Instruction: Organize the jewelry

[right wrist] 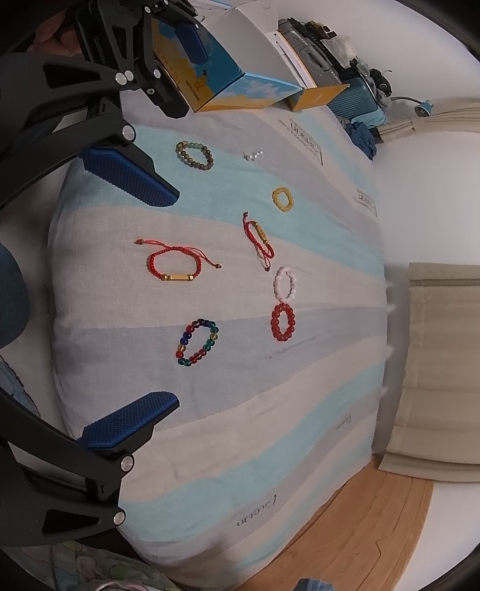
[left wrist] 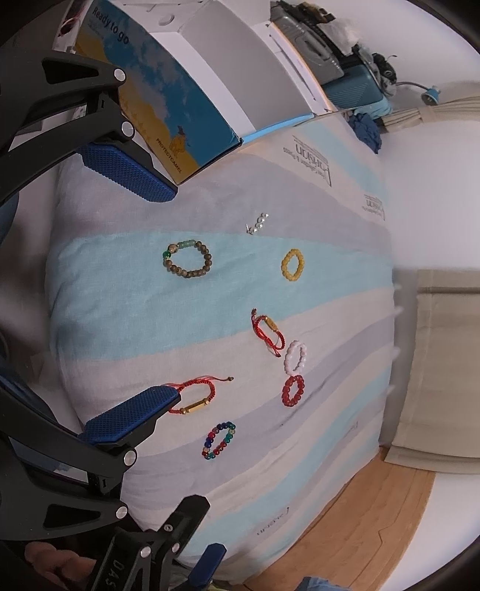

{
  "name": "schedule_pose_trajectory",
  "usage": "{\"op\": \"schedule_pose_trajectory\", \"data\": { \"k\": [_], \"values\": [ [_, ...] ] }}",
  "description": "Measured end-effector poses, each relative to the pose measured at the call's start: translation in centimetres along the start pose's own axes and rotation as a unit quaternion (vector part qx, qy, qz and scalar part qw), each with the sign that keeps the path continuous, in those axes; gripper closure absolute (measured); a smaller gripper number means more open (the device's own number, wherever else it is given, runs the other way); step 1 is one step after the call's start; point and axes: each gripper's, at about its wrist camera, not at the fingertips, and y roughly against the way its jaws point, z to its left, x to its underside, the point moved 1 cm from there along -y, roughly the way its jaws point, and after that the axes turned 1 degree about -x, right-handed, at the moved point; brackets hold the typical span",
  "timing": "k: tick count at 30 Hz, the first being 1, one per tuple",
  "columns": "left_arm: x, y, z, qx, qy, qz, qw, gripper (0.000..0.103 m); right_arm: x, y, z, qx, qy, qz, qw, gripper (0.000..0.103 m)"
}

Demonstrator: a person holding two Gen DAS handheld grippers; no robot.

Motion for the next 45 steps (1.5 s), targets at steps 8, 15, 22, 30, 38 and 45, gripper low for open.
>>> {"op": "schedule_pose_trajectory", "data": {
  "k": [8, 15, 22, 30, 38, 45],
  "values": [
    [-0.1, 0.0, 0.1, -0.004, 0.0, -0.001, 1.0, 0.006, 0.0, 0.0, 0.2, -0.003, 0.002, -0.002, 1.0, 0.007],
    [-0.1, 0.0, 0.2, -0.004, 0.003, 0.0, 1.0, 0.006, 0.0, 0.0, 0.3, -0.004, 0.0, 0.0, 1.0, 0.007],
    [-0.3, 0.2, 0.3, -0.003, -0.001, 0.0, 1.0, 0.006, -0.2, 0.1, 0.2, -0.003, 0.0, -0.002, 1.0, 0.007],
    [-3.4, -0.9, 1.4, 0.006, -0.003, 0.021, 0.9998, 0.006, -3.8, -0.2, -1.4, 0.015, 0.001, 0.019, 1.0, 0.007],
    [-6.4, -4.0, 1.4, 0.015, -0.019, 0.059, 0.9979, 0.006, -7.3, -3.0, -2.2, 0.019, 0.013, 0.061, 0.998, 0.007],
    [-6.9, -8.2, 1.5, 0.024, -0.02, 0.103, 0.9942, 0.006, -8.5, -7.6, -3.1, 0.02, 0.014, 0.115, 0.993, 0.009]
  ]
}}
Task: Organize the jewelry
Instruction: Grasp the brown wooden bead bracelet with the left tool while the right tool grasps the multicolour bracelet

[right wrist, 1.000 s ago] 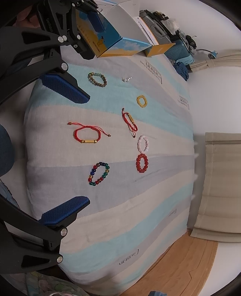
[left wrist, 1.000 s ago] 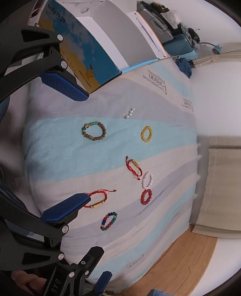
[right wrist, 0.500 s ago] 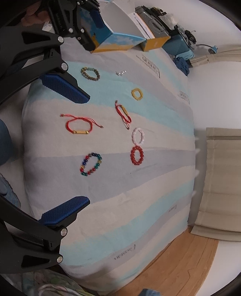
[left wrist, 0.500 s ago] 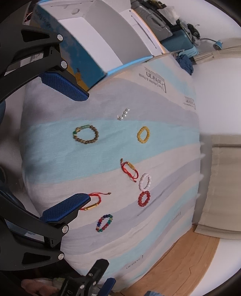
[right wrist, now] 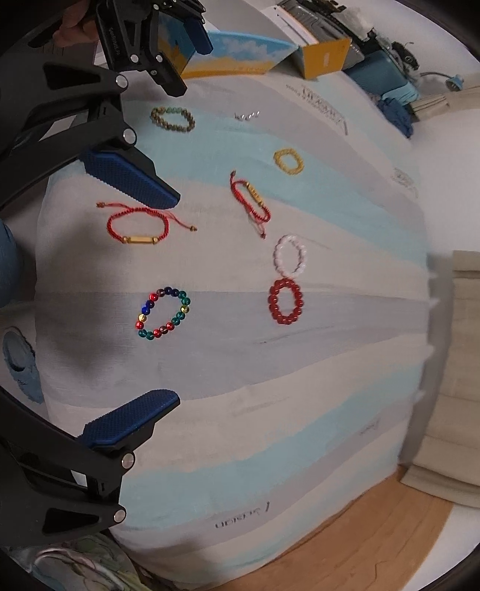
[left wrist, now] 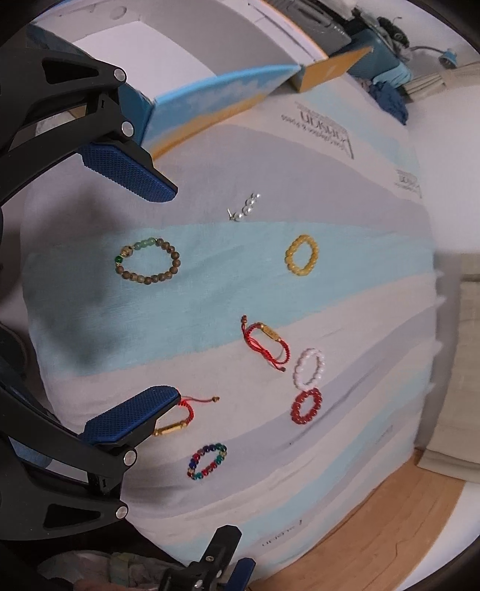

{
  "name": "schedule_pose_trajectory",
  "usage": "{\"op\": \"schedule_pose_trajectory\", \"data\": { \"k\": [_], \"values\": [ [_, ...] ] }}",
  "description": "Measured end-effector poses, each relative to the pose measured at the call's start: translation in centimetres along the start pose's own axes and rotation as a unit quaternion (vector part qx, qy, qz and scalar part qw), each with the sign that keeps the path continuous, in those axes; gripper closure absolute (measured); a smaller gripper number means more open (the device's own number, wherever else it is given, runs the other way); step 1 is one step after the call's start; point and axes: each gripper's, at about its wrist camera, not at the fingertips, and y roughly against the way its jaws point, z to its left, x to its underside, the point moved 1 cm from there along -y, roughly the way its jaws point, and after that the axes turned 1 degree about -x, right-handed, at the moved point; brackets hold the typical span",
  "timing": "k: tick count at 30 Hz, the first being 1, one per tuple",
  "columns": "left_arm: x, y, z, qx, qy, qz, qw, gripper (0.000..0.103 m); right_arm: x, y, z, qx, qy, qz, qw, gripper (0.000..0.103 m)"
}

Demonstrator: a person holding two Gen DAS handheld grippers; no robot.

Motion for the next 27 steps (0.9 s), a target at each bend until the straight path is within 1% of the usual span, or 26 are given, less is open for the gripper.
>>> {"op": "schedule_pose_trajectory", "data": {
  "k": [5, 9, 11, 14, 16, 19, 21, 22, 24, 25, 26, 27],
  "values": [
    [-0.6, -3.1, 0.4, 0.001, 0.001, 0.023, 0.9997, 0.006, -0.5, -3.9, -0.8, 0.006, 0.001, 0.04, 0.999, 0.009],
    [-0.5, -5.3, 0.9, 0.001, 0.0, 0.036, 0.9994, 0.006, -0.2, -6.9, -1.3, 0.009, 0.003, 0.063, 0.998, 0.01],
    [-0.2, -6.5, 1.0, 0.001, -0.004, 0.044, 0.999, 0.007, 0.2, -8.4, -1.7, 0.008, 0.001, 0.074, 0.997, 0.012],
    [0.3, -8.3, 1.1, 0.005, -0.009, 0.059, 0.9982, 0.012, 0.7, -10.5, -2.3, 0.005, -0.007, 0.095, 0.995, 0.016],
    [0.6, -9.3, 1.1, 0.009, -0.011, 0.069, 0.9975, 0.016, 1.1, -11.9, -2.6, 0.008, -0.007, 0.106, 0.994, 0.017],
    [0.8, -10.5, 1.1, 0.012, -0.015, 0.077, 0.9969, 0.023, 1.5, -13.4, -3.0, 0.007, -0.014, 0.12, 0.993, 0.022],
    [0.9, -11.0, 1.3, 0.018, -0.009, 0.082, 0.9964, 0.027, 1.7, -14.2, -3.3, -0.001, -0.024, 0.127, 0.992, 0.027],
    [1.0, -11.3, 1.4, 0.019, -0.007, 0.084, 0.9963, 0.028, 1.8, -14.6, -3.5, -0.005, -0.026, 0.132, 0.991, 0.028],
    [1.1, -11.8, 1.4, 0.016, -0.008, 0.087, 0.996, 0.034, 1.8, -15.0, -3.7, -0.01, -0.031, 0.136, 0.99, 0.03],
    [1.2, -12.1, 1.4, 0.017, -0.008, 0.092, 0.9956, 0.035, 1.8, -15.3, -3.8, -0.016, -0.035, 0.138, 0.99, 0.03],
    [1.2, -12.3, 1.5, 0.018, -0.007, 0.094, 0.9954, 0.036, 1.8, -15.4, -3.9, -0.02, -0.038, 0.139, 0.989, 0.033],
    [1.2, -12.3, 1.5, 0.019, -0.006, 0.094, 0.9954, 0.037, 1.7, -15.6, -4.0, -0.025, -0.04, 0.139, 0.989, 0.038]
  ]
}}
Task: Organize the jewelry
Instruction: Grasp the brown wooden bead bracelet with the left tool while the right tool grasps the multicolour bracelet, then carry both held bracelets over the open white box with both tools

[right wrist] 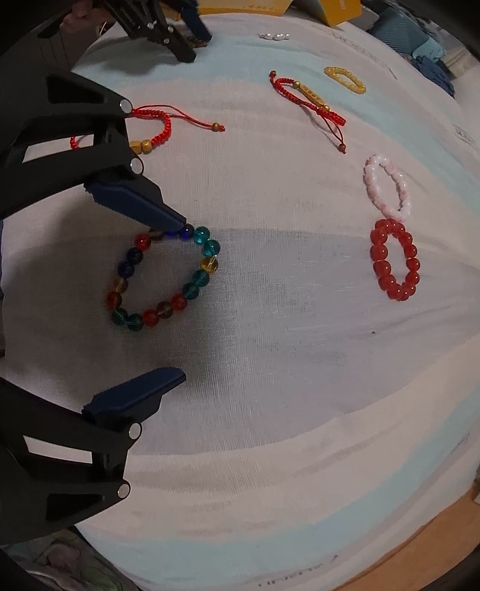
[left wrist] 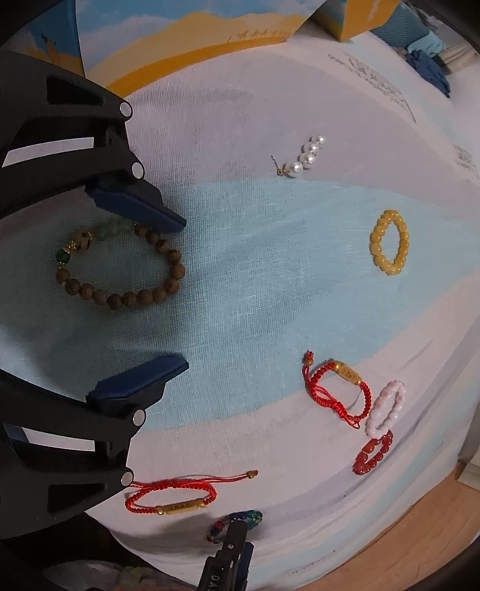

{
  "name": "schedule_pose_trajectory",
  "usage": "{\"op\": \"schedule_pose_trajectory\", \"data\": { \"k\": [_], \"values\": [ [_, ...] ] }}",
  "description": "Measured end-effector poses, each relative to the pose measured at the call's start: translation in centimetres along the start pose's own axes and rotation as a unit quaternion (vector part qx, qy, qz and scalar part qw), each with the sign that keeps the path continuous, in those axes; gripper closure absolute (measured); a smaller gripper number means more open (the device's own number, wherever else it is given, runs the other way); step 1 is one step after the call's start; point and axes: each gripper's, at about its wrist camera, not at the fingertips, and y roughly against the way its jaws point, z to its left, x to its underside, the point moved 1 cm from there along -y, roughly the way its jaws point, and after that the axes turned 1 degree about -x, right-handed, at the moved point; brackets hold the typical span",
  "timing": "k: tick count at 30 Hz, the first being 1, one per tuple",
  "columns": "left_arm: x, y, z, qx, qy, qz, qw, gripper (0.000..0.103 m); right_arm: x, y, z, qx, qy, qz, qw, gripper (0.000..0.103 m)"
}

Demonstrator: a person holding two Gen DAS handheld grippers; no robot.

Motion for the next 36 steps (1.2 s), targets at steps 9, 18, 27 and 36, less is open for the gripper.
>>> {"op": "schedule_pose_trajectory", "data": {
  "k": [9, 18, 27, 36],
  "values": [
    [-0.2, -0.1, 0.0, 0.007, 0.003, 0.011, 0.9999, 0.071, -0.2, -1.4, -0.7, -0.016, -0.001, 0.012, 1.0, 0.069],
    [-0.1, 0.4, -0.4, 0.029, -0.006, 0.018, 0.9994, 0.096, 1.0, -0.6, -1.4, -0.034, -0.018, 0.004, 0.999, 0.093],
    [0.4, 2.8, -0.3, 0.033, -0.01, 0.003, 0.9994, 0.096, 2.1, 2.0, -1.4, -0.049, -0.024, -0.034, 0.998, 0.094],
    [0.7, 5.6, -0.1, 0.037, -0.004, -0.018, 0.9992, 0.096, 3.0, 5.5, -1.0, -0.061, -0.022, -0.071, 0.995, 0.094]
  ]
}}
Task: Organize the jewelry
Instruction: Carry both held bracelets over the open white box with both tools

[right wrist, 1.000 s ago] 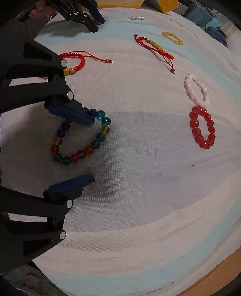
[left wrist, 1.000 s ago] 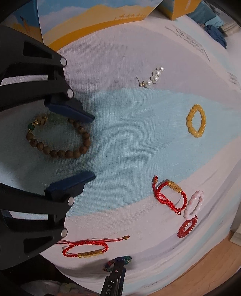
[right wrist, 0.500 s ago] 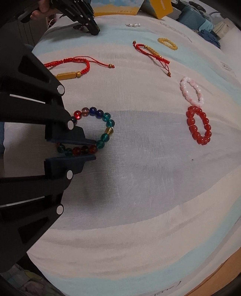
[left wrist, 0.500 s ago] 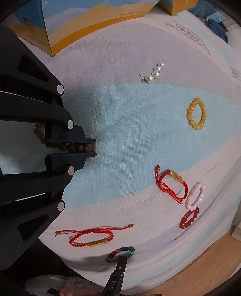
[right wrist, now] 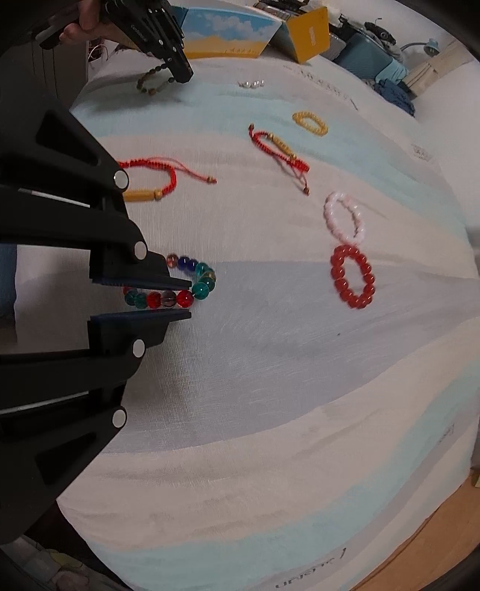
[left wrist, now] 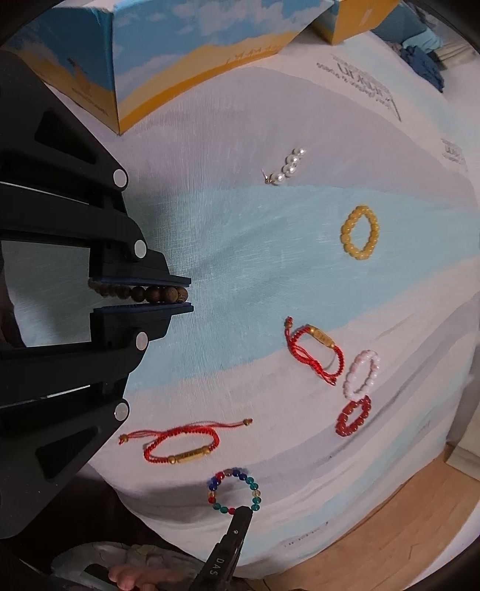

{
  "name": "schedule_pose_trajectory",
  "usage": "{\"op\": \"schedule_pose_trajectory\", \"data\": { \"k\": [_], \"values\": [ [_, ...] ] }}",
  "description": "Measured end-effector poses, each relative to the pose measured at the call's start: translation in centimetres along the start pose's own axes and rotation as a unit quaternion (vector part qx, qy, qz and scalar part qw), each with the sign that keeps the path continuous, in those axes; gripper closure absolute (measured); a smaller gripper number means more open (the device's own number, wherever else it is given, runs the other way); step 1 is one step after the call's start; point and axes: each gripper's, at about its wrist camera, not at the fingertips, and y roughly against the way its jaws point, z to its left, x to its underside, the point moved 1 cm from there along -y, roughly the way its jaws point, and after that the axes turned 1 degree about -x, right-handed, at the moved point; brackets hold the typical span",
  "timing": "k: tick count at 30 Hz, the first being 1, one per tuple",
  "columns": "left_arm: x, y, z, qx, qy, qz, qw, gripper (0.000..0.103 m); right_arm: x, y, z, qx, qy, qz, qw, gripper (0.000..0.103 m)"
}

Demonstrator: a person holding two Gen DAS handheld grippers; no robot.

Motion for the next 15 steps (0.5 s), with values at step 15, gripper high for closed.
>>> {"op": "schedule_pose_trajectory", "data": {
  "k": [15],
  "values": [
    [-0.1, 3.3, -0.9, -0.007, 0.003, -0.029, 0.9996, 0.096, -0.4, 2.8, 2.4, 0.008, 0.005, -0.034, 0.999, 0.094]
  ]
}}
